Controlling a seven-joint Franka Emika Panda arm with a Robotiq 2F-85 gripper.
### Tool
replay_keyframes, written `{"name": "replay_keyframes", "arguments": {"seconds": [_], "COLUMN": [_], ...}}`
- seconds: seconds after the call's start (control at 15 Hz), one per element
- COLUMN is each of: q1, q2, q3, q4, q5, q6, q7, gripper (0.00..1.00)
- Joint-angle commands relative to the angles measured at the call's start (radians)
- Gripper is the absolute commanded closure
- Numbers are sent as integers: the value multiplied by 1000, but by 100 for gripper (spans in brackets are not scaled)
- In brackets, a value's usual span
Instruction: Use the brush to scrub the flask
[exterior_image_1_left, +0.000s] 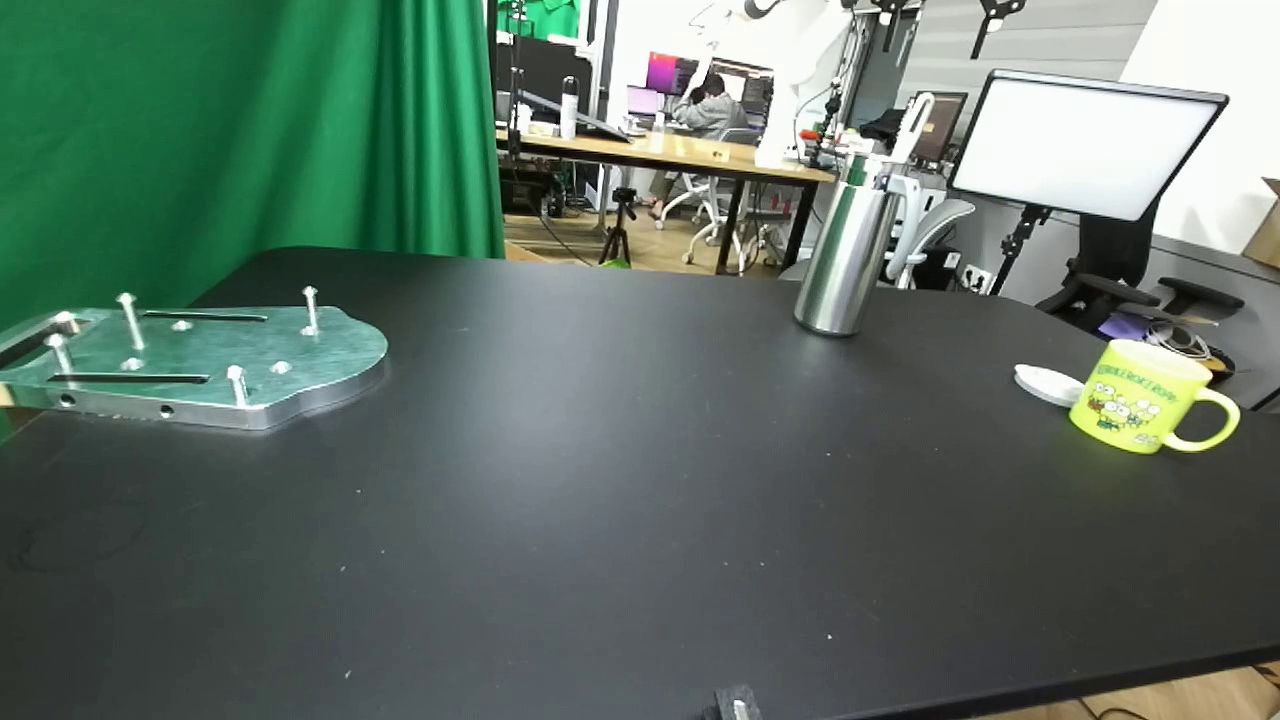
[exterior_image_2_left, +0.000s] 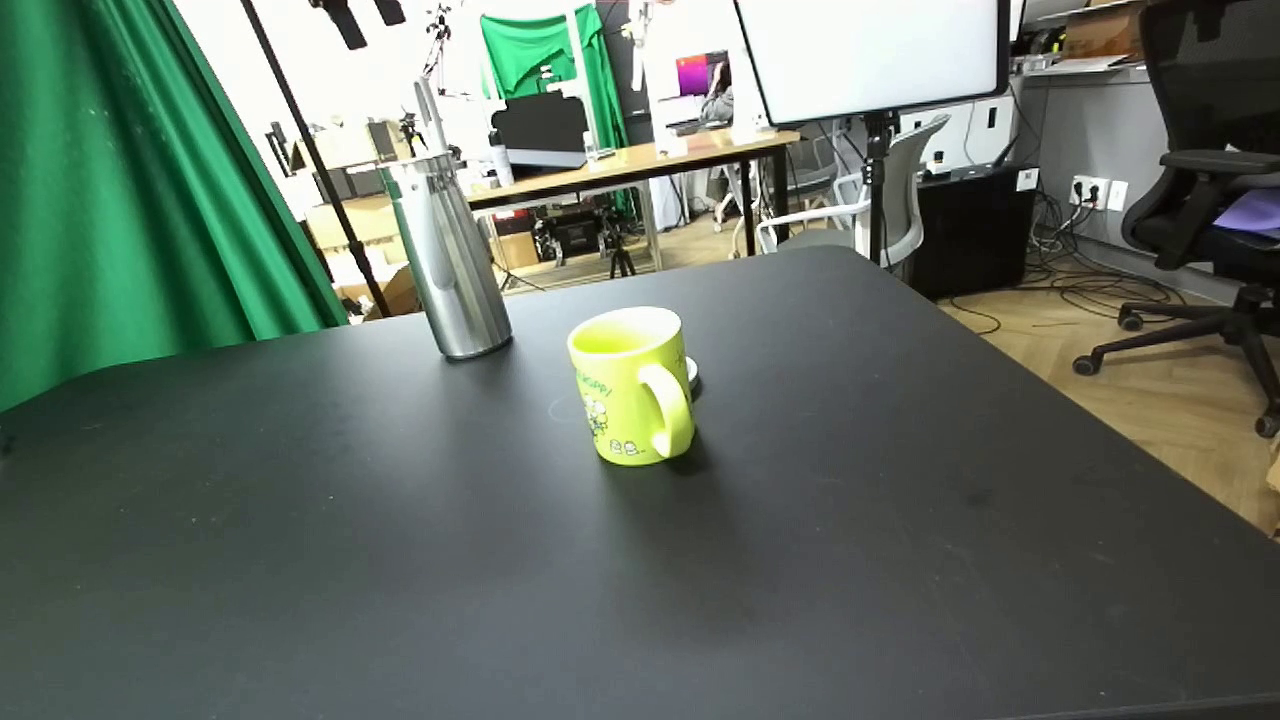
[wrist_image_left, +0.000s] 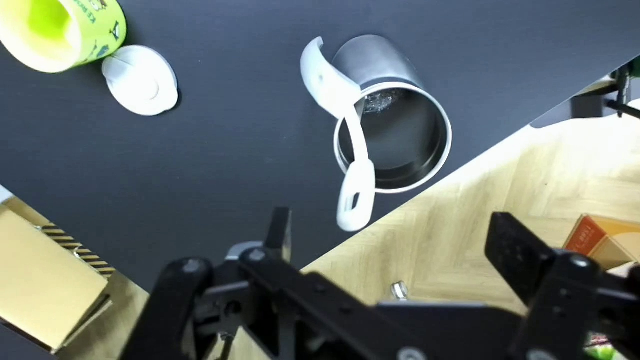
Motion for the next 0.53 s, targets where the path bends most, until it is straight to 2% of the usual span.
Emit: {"name": "replay_keyframes", "arguments": {"seconds": [0.0,0.33,0.4,0.47], "q1": [27,8,11,10], "q2": [10,25,31,35], "q3": [-29,-30,-22,-23], "q4": [2,-21,-8,-9], "q5": [22,117,87,91], "q6": [-23,3,-5,-4], "q7": [184,347,267,267], "gripper": [0,0,0,0]}}
